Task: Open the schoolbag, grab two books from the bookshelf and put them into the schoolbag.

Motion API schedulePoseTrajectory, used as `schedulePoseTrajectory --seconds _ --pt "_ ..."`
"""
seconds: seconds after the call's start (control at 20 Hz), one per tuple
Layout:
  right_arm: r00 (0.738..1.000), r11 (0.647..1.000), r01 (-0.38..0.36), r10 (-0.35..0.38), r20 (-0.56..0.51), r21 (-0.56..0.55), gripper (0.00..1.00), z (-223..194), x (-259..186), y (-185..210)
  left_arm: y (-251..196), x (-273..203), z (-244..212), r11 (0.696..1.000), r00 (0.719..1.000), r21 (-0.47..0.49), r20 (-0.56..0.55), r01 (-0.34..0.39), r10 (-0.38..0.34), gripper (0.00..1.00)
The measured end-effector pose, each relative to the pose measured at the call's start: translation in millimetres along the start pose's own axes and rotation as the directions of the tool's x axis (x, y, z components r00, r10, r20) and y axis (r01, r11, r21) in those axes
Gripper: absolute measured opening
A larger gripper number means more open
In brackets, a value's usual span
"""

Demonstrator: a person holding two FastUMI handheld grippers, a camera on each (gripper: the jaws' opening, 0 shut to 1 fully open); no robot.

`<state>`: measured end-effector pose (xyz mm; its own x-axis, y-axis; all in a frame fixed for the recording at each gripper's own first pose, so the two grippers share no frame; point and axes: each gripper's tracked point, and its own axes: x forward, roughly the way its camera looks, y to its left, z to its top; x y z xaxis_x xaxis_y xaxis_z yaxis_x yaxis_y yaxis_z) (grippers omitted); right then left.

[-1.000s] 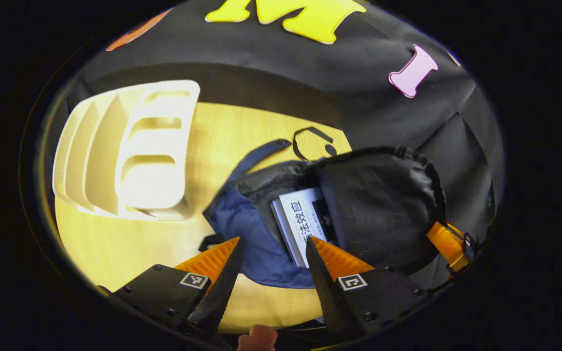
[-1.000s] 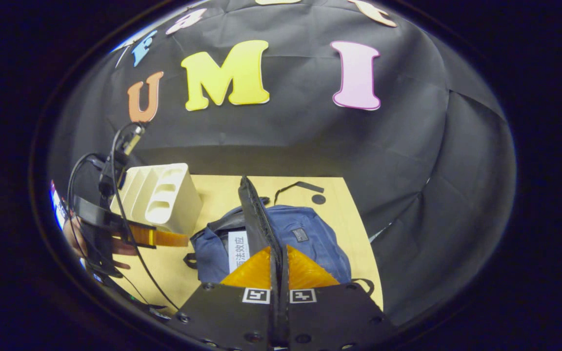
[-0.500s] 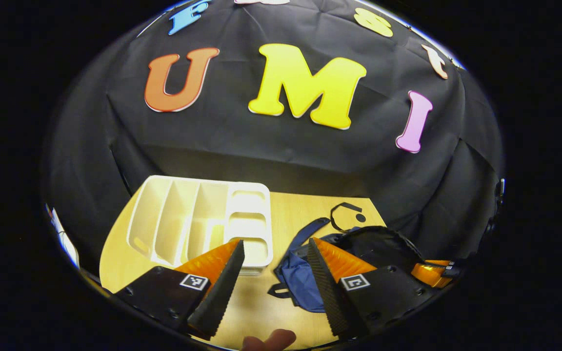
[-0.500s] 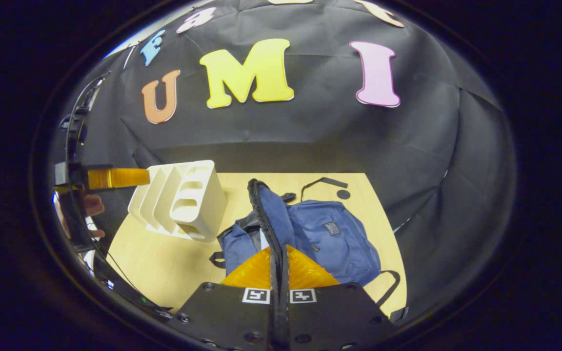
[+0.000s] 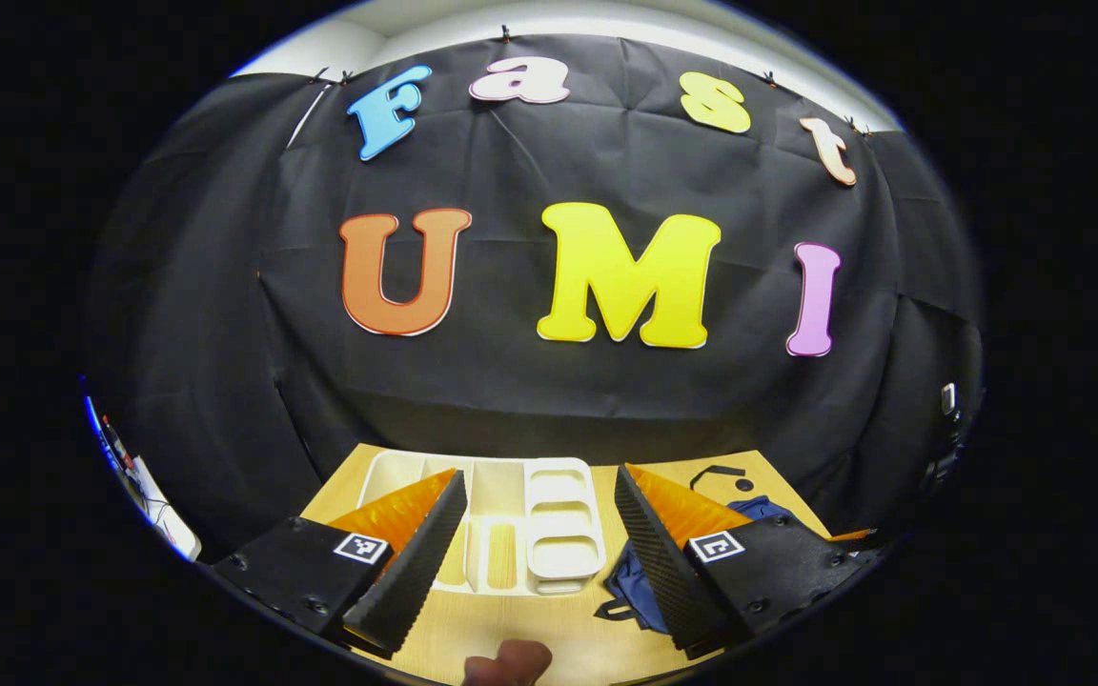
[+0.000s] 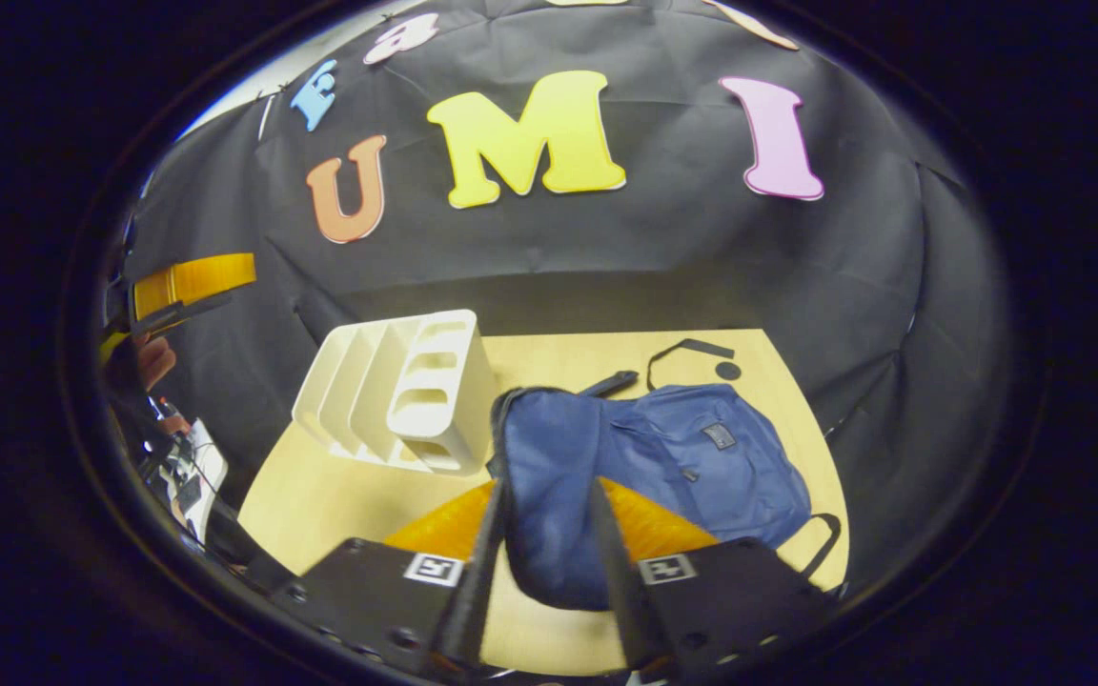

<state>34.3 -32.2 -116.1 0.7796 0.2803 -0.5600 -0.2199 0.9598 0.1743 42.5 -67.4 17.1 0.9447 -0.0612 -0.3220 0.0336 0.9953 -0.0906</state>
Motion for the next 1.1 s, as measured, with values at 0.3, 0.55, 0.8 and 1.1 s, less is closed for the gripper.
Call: schedulePoseTrajectory --seconds 0.3,0.55,0.8,1.1 --pt "0.977 0.997 0.071 -0.063 0.204 -0.032 0.96 61 -18 4 10 -9 33 0.999 0.991 0.051 0.134 -0.01 0.003 0.98" --pt "0.86 0.981 0.18 -0.124 0.495 -0.067 0.96 155 -59 13 4 -13 55 0.999 0.983 0.05 0.185 -0.008 -0.001 0.98" --pt "0.716 0.972 0.233 -0.15 0.682 -0.031 0.96 205 -109 36 -11 -19 83 0.996 0.965 0.092 0.262 -0.004 -0.021 0.98" --pt "0.702 0.98 0.2 -0.161 0.694 0.025 0.99 197 -119 35 -31 -31 81 0.996 0.952 0.084 0.304 0.011 -0.036 0.98"
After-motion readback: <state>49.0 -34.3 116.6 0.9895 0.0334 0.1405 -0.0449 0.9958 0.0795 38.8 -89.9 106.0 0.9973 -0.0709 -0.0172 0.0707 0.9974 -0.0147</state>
